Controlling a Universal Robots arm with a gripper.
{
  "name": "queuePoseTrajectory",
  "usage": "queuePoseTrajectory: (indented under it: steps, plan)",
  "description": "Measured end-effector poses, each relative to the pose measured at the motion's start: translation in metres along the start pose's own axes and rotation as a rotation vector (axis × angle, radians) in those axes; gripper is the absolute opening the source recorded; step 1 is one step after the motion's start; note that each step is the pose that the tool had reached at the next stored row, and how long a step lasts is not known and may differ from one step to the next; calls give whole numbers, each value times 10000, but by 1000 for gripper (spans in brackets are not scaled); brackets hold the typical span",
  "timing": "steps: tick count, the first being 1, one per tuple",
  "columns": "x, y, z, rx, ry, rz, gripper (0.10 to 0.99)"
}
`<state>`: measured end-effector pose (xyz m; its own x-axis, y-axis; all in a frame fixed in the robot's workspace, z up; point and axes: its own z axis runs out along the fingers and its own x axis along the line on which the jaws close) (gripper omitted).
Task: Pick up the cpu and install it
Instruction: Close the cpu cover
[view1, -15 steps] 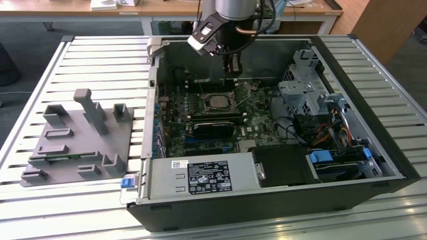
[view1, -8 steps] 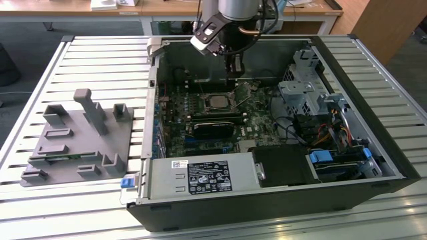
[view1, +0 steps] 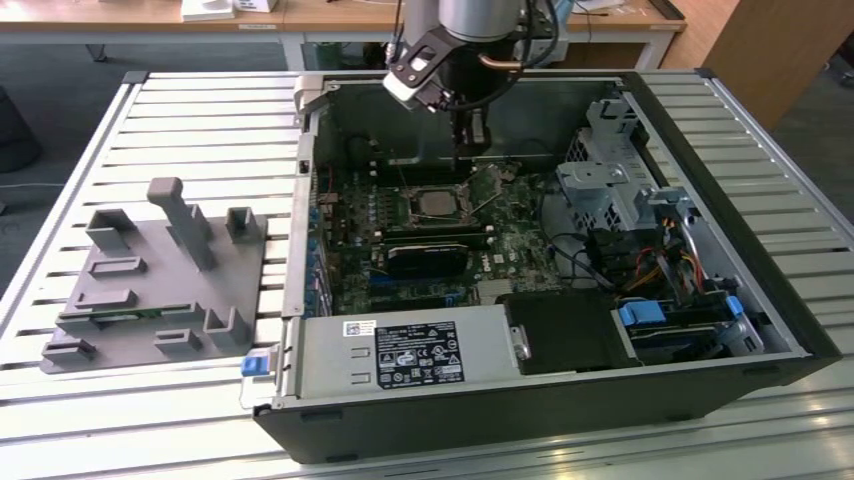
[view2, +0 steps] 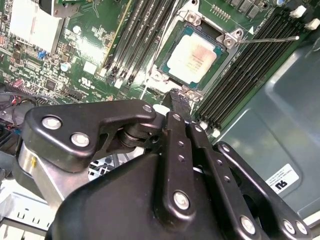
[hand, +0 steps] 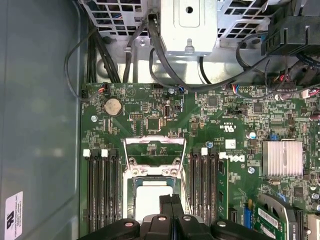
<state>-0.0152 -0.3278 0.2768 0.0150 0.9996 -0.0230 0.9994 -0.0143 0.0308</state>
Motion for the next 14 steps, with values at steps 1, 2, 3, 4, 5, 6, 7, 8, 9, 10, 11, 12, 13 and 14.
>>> queuePoseTrajectory:
  steps: [1,2,3,4,5,6,7,8,9,10,11,12,13,14]
  plan:
    - [0,6,1,1,0,0,106]
    - [0,14,2,0,1,0,106]
    - [1,25,4,2,0,0,106]
    - [2,42,7,3,3,-1,106]
    - [2,64,10,13,1,-1,106]
    - [3,82,14,18,1,-1,106]
    - [3,101,19,25,1,0,106]
    - [5,119,25,30,0,-1,106]
    - [6,136,33,33,-1,-2,106]
    - [7,147,41,35,9,-11,106]
    - [8,159,48,36,40,-26,106]
    - [8,172,57,36,79,-38,106]
    - [10,192,68,35,98,-42,106]
    - [12,217,76,37,99,-42,106]
